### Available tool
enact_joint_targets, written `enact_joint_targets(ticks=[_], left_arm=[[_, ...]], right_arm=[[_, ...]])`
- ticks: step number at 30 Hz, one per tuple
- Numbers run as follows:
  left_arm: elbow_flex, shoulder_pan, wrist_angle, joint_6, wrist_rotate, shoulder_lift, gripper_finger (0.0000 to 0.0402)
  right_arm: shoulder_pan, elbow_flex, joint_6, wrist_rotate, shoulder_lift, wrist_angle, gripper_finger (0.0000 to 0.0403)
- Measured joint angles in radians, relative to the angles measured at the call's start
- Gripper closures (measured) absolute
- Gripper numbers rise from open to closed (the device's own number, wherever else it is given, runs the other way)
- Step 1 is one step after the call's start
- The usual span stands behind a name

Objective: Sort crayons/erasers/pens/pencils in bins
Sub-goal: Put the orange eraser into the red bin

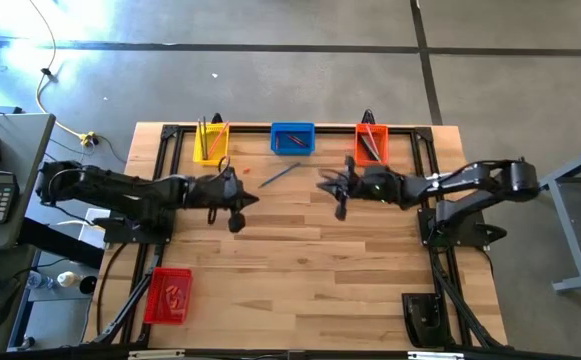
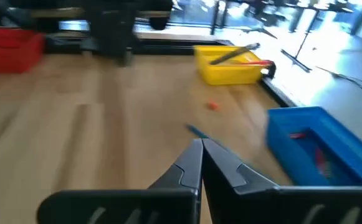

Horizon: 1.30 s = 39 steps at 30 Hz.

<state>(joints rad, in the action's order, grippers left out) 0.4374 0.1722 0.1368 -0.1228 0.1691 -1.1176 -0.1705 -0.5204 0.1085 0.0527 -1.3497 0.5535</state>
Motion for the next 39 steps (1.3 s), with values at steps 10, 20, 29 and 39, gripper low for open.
enact_joint_targets(ticks=[10, 20, 29, 39], left_arm=[[0.223, 0.251, -0.352, 0.18, -0.191, -0.147, 0.0401], [0.462, 0.395, -0.58, 0.294, -0.152, -0.441, 0.0377], [0.54, 0.485, -0.643, 0.358, -0.129, -0.517, 0.0297], [0.542, 0.535, -0.621, 0.391, -0.031, -0.652, 0.0277]], right_arm=[[0.147, 0.078, 0.0, 0.019, 0.028, 0.14, 0.0403], [0.182, 0.078, 0.003, 0.023, 0.028, 0.147, 0.0403], [0.185, 0.077, 0.003, 0.023, 0.028, 0.131, 0.0403], [0.185, 0.077, 0.003, 0.023, 0.028, 0.125, 0.0403]])
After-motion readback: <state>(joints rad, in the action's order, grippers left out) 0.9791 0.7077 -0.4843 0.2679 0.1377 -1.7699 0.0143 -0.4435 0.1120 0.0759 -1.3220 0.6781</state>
